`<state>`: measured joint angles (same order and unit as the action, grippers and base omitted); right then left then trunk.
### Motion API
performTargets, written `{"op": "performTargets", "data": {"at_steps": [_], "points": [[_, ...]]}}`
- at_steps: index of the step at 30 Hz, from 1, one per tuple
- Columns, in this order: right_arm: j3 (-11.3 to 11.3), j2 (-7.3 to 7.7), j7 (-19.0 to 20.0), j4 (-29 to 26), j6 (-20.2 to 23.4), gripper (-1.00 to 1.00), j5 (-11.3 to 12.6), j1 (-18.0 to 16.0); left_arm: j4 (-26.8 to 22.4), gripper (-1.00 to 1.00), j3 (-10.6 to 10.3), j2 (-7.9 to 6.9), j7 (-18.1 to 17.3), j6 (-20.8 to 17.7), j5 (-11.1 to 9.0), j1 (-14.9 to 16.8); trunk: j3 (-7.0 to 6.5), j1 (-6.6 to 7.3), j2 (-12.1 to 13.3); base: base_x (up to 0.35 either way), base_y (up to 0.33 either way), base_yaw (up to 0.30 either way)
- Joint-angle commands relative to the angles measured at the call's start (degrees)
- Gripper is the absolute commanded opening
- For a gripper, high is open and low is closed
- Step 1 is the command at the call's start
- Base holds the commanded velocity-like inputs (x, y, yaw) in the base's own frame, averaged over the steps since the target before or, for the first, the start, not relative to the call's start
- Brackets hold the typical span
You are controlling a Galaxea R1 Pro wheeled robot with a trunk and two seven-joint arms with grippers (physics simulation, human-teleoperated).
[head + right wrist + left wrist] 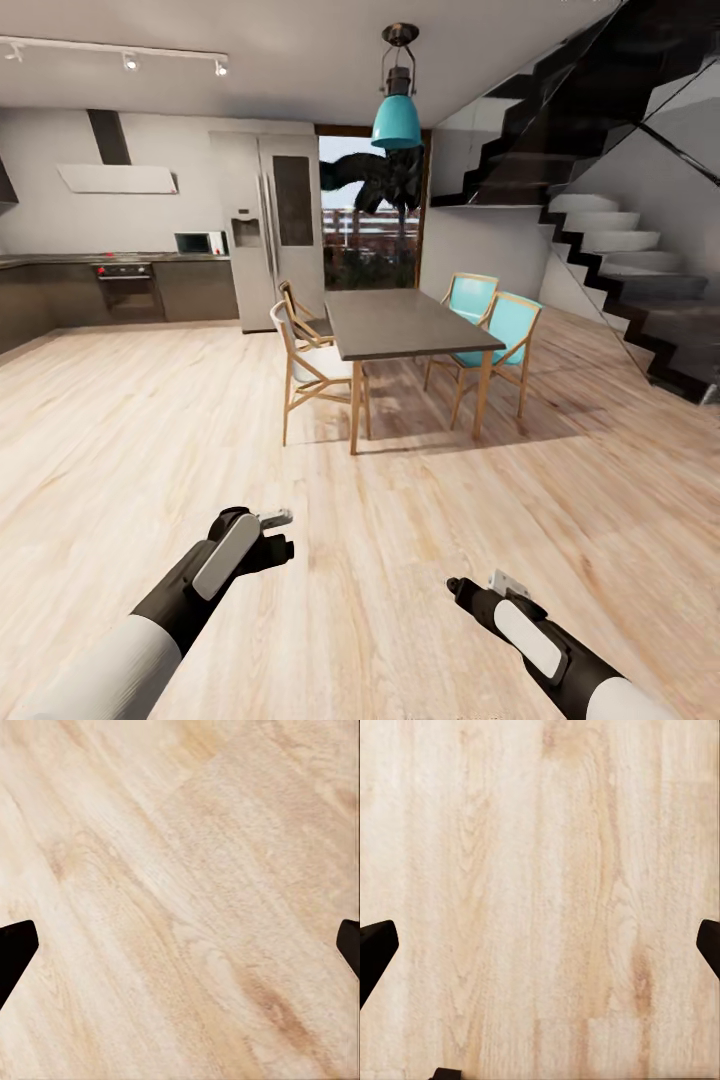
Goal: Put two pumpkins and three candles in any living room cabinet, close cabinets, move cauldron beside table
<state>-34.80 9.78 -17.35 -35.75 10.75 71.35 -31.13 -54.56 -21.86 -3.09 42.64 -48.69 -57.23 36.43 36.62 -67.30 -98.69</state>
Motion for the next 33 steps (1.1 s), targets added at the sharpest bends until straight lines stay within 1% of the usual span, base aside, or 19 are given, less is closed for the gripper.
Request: {"op": "performTargets", "data": {"at_steps": [1,5,10,21,33], "points": [[-0.4,0.07,-0.4,-0.1,0.1,1.00,0.3,-0.1,-0.1,1.00,-0.2,-0.08,0.6,0.0,-0.6,0.0,0.09,0.00,0.0,0.000,0.000,-0.274],[-0.4,0.07,-0.4,0.3,0.0,1.00,0.3,-0.1,-0.1,1.00,-0.4,-0.07,0.6,0.0,-0.6,0.0,0.22,0.00,0.0,0.000,0.000,-0.273],[-0.4,0.05,-0.4,2.3,0.0,1.00,0.3,-0.1,-0.1,1.00,-0.4,-0.08,0.6,0.0,-0.5,0.0,0.41,0.00,0.0,0.000,0.000,-0.270],[-0.4,0.07,-0.4,2.6,-0.1,1.00,0.2,-0.1,-0.2,1.00,-0.5,-0.08,0.6,0.0,-0.5,0.0,0.86,0.00,0.0,0.005,0.000,-0.269],[-0.3,0.07,-0.3,2.8,-0.1,1.00,0.3,-0.1,-0.2,1.00,-0.5,-0.08,0.6,0.0,-0.3,0.0,1.39,0.00,0.0,0.144,-0.117,-0.267]]}}
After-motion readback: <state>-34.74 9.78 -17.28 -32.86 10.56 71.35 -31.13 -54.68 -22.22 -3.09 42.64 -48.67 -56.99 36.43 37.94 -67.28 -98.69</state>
